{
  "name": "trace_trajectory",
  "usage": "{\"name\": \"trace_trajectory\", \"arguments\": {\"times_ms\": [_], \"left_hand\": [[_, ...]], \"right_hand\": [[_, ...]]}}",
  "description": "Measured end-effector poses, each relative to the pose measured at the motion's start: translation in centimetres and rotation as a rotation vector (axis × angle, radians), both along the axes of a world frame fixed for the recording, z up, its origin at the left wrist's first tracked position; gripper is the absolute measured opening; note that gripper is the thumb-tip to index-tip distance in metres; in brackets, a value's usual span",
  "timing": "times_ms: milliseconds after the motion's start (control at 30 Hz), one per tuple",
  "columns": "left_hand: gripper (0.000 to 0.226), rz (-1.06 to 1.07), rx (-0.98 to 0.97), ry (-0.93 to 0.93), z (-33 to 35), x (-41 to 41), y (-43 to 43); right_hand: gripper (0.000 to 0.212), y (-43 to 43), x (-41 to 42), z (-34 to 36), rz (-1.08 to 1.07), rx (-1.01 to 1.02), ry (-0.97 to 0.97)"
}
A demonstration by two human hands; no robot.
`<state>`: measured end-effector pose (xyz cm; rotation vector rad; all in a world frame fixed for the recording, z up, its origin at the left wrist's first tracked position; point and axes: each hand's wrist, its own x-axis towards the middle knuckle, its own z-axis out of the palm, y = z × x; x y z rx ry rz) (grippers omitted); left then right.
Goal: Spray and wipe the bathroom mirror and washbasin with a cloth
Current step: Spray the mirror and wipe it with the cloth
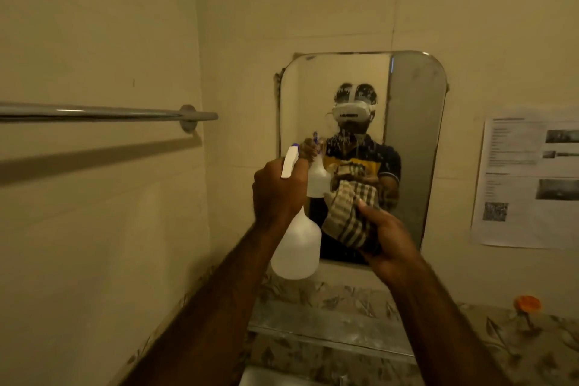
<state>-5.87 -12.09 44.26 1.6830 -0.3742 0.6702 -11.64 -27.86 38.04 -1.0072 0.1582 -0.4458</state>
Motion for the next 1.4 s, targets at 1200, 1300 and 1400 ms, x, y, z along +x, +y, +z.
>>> {"name": "trace_trajectory", "arguments": {"times_ms": [1200, 1300, 1400], "left_hand": [[0.03, -0.245, 0.095, -0.016, -1.3, -4.2, -9.0], [0.035, -0.229, 0.112, -0.015, -3.0, -3.6, -8.8], [0.035, -0.18, 0.092, 0.011, -4.9, -2.9, -8.2]], "right_hand": [[0.024, -6.2, -5.9, -0.8, -0.27, -0.087, 0.009], [0.021, -6.3, -5.8, -1.5, -0.258, -0.088, 0.019], [0.025, -6.2, -5.5, -2.2, -0.242, -0.084, 0.034]]}}
